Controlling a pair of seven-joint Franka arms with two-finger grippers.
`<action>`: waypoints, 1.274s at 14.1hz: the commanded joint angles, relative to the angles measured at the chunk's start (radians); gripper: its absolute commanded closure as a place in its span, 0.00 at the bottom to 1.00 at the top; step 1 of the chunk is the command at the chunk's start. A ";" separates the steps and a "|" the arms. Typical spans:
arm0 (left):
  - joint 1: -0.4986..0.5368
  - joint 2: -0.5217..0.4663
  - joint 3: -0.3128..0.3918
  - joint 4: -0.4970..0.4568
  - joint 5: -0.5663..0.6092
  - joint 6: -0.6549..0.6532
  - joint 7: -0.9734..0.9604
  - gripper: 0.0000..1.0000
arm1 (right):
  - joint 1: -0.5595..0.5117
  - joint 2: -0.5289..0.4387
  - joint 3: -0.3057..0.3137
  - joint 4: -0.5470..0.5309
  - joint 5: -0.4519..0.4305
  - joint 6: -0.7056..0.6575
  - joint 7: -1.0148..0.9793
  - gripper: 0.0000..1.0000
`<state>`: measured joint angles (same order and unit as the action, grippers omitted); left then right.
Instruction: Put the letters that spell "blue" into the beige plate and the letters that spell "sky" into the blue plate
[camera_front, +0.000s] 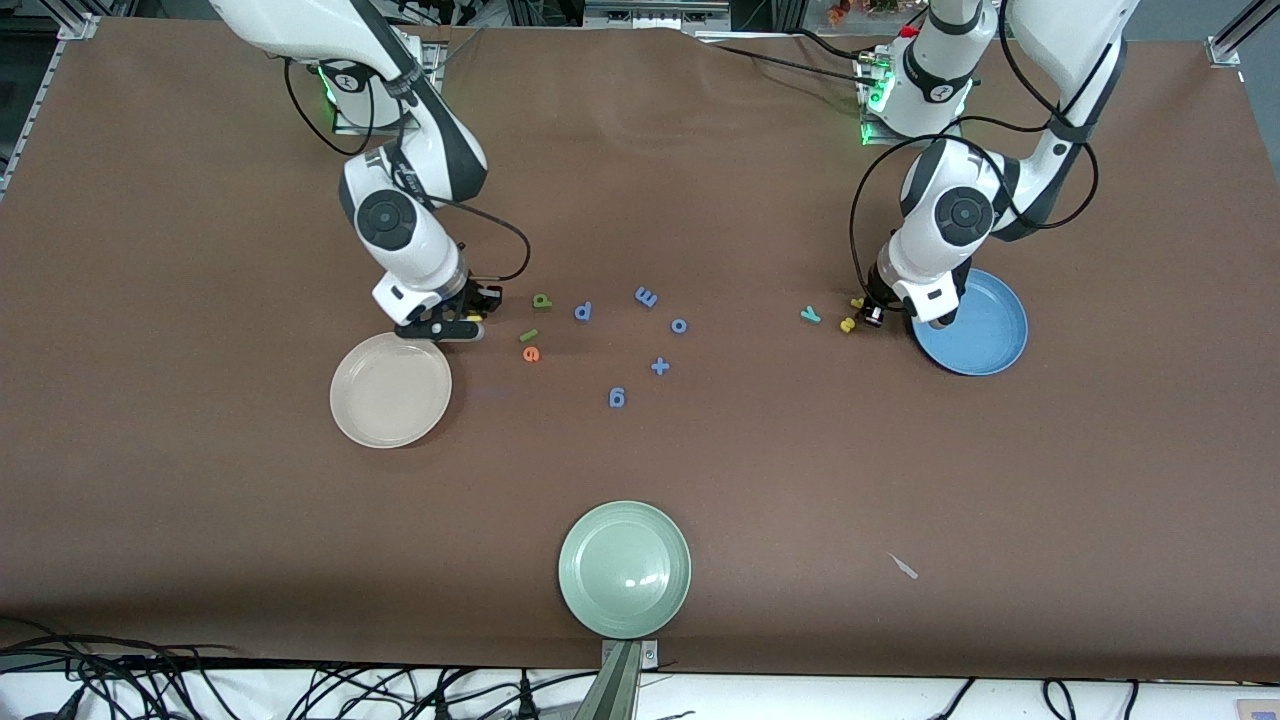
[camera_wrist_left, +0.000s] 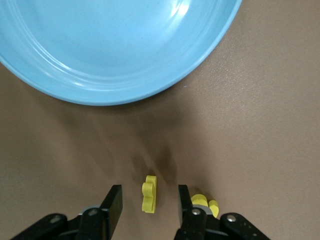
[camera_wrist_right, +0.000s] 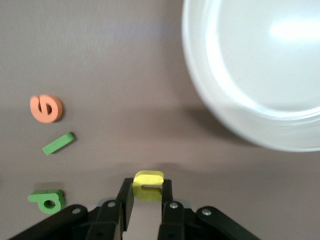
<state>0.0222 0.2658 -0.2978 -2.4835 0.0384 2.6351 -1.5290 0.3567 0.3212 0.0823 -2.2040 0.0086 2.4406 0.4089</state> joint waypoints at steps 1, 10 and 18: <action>0.004 0.021 -0.006 0.002 0.061 0.016 -0.030 0.59 | 0.001 -0.028 -0.085 0.068 -0.013 -0.130 -0.135 0.86; 0.047 -0.043 0.000 0.035 0.075 -0.027 0.002 1.00 | -0.019 -0.011 -0.150 0.113 -0.007 -0.135 -0.268 0.26; 0.341 -0.097 -0.004 0.107 0.063 -0.244 0.478 1.00 | 0.010 0.004 -0.001 0.136 0.004 -0.129 0.137 0.22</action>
<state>0.3163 0.1641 -0.2911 -2.3720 0.0810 2.4082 -1.1324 0.3534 0.3047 0.0501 -2.1038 0.0102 2.3264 0.4375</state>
